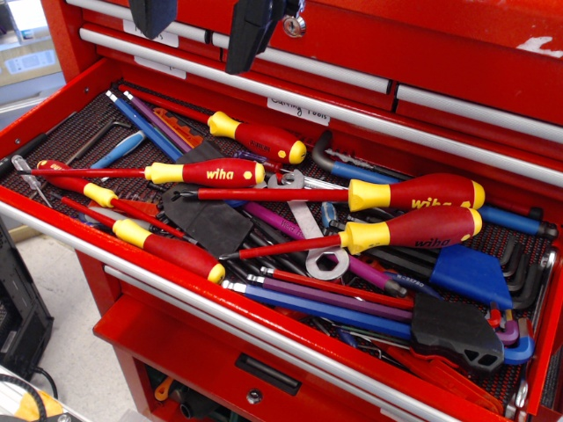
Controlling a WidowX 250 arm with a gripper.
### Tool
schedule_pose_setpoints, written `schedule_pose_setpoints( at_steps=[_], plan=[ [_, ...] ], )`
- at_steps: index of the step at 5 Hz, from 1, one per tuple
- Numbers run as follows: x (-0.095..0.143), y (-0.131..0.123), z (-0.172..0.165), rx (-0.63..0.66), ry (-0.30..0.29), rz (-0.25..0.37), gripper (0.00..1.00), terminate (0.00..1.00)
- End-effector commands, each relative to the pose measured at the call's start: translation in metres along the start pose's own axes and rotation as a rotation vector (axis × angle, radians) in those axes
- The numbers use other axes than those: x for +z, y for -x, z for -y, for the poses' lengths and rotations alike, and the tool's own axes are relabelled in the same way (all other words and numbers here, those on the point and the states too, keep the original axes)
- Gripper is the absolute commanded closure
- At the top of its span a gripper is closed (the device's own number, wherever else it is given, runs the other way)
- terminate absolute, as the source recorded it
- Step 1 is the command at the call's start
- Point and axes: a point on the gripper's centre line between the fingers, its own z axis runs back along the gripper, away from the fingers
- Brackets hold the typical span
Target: Pick up red srewdriver
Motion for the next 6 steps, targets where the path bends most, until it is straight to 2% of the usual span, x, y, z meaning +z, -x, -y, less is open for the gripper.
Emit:
schedule_pose_setpoints(
  at_steps=[1,2,3,4,5,6],
  plan=[
    [0.0,0.0,0.0,0.0,0.0,0.0,0.0,0.0],
    [-0.012,-0.015,-0.019,-0.253,-0.05,0.039,0.0,0.0],
    [-0.029,-0.033,-0.034,-0.465,-0.056,0.107,0.0,0.0],
    [-0.058,-0.048,-0.052,-0.604,-0.071,0.165,0.0,0.0],
    [-0.105,-0.068,-0.07,-0.779,0.031,0.209,0.0,0.0],
    [-0.141,-0.083,-0.079,-0.869,0.061,0.259,0.0,0.0]
  ],
)
